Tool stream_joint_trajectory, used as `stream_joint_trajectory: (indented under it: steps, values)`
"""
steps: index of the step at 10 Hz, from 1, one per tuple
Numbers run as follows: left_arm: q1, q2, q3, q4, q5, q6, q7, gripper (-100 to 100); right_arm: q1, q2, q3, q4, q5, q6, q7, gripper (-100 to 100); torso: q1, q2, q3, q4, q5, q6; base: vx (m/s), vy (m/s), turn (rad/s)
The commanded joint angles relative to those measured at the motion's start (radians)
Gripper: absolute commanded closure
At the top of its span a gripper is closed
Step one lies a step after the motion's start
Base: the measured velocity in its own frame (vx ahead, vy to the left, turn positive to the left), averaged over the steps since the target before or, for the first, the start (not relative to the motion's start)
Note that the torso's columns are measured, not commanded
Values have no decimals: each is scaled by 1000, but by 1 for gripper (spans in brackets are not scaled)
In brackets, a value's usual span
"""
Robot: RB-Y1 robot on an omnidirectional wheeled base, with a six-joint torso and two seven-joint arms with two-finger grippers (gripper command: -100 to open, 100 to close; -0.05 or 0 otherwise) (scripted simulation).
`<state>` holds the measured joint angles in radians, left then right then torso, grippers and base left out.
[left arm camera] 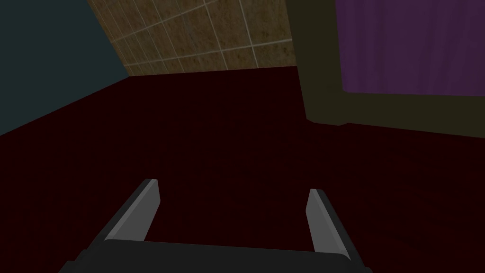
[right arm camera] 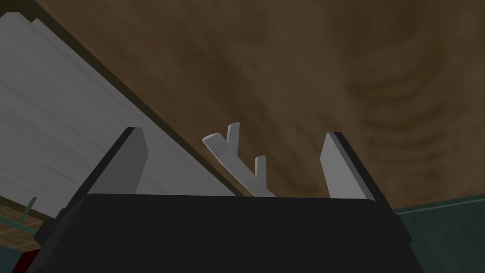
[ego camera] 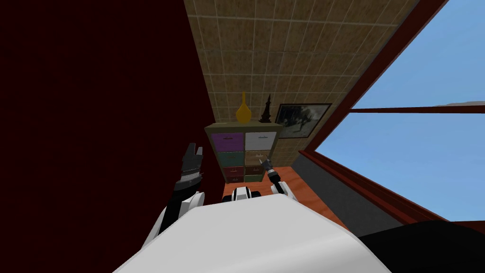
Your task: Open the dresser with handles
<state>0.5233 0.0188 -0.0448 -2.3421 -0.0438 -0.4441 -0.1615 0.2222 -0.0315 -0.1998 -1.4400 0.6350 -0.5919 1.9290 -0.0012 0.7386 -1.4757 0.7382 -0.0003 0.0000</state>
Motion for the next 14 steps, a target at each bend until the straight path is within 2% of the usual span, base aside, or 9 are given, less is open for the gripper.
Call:
stream_joint_trajectory:
  steps: [1,2,3,4,6,9,11,14]
  values:
    - [0,0,0,0,0,0,0,0,-15,-11,1,-13,4,31,-14,-100,-1,1,0,0,0,0,47,26,47]
    - [0,0,0,0,0,0,0,0,-21,-16,2,-19,5,44,-21,-100,1,-1,-1,0,0,0,74,32,38]
    - [0,0,0,0,0,0,0,0,-21,-14,1,-12,4,33,-16,-100,2,-3,-2,-1,0,0,30,14,-6]
    - [0,0,0,0,0,0,0,0,-2,0,0,-2,1,4,0,100,0,-2,-1,-1,0,-1,-51,-13,-54]
    - [0,0,0,0,0,0,0,0,-16,-18,1,-17,3,28,-20,100,0,-3,-1,-5,-4,-4,-72,-4,-25]
    - [0,0,0,0,0,0,0,0,-17,-32,10,-27,9,48,-39,100,3,1,1,-2,-1,-2,-192,24,-6]
    - [0,0,0,0,0,0,0,0,-14,-33,9,-29,8,46,-39,100,2,-5,-2,-1,0,-1,-123,14,-10]
    - [-1,0,0,0,0,0,0,0,-6,-38,18,-39,10,48,-48,100,4,3,3,-2,-1,-2,-238,26,-24]
